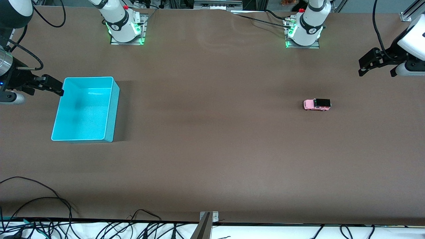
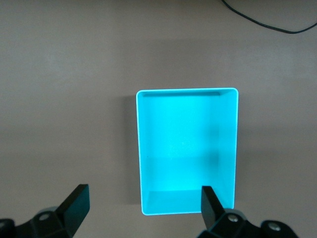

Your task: Wind and store pink jeep toy

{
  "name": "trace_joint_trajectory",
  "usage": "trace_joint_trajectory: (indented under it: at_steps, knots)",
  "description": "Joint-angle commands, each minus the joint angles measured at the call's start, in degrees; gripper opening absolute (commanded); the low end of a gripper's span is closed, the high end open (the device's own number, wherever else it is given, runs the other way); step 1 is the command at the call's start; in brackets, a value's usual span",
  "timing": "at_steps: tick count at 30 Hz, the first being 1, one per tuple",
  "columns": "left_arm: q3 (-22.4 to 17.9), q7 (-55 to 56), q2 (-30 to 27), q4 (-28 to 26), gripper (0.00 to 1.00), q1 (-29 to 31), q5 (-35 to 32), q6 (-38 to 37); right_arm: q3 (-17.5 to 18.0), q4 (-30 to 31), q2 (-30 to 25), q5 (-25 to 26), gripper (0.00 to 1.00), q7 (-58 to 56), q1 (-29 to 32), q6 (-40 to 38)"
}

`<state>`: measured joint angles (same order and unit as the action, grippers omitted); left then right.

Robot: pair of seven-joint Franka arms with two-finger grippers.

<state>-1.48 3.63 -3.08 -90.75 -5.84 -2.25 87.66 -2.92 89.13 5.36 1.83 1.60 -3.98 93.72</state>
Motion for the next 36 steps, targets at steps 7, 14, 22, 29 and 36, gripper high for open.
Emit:
trace_joint_trajectory:
  at_steps: [7, 14, 22, 29, 36]
  knots:
    - [-1.24, 2.78, 1.06, 2.25, 1.00, -1.46, -0.30, -2.14, -0.07, -0.27, -0.18, 0.37, 1.00, 0.51, -0.06, -0.03]
    - [-1.16, 2.78, 1.06, 2.16, 1.00, -1.28, -0.21, -3.28, -0.07, -0.27, -0.26, 0.37, 1.00, 0.51, -0.15, -0.03]
    - [-1.16, 2.69, 1.06, 2.16, 1.00, -1.10, 0.14, -4.25, -0.07, -0.36, -0.26, 0.37, 1.00, 0.51, -0.15, -0.03]
    - [-1.16, 2.69, 1.06, 2.16, 1.00, -1.10, 0.23, -4.16, 0.02, -0.36, -0.26, 0.37, 1.00, 0.51, -0.15, -0.03]
    - [-1.16, 2.69, 1.06, 2.07, 1.00, -1.10, 0.32, -4.16, 0.02, -0.45, -0.26, 0.37, 1.00, 0.51, -0.15, -0.03]
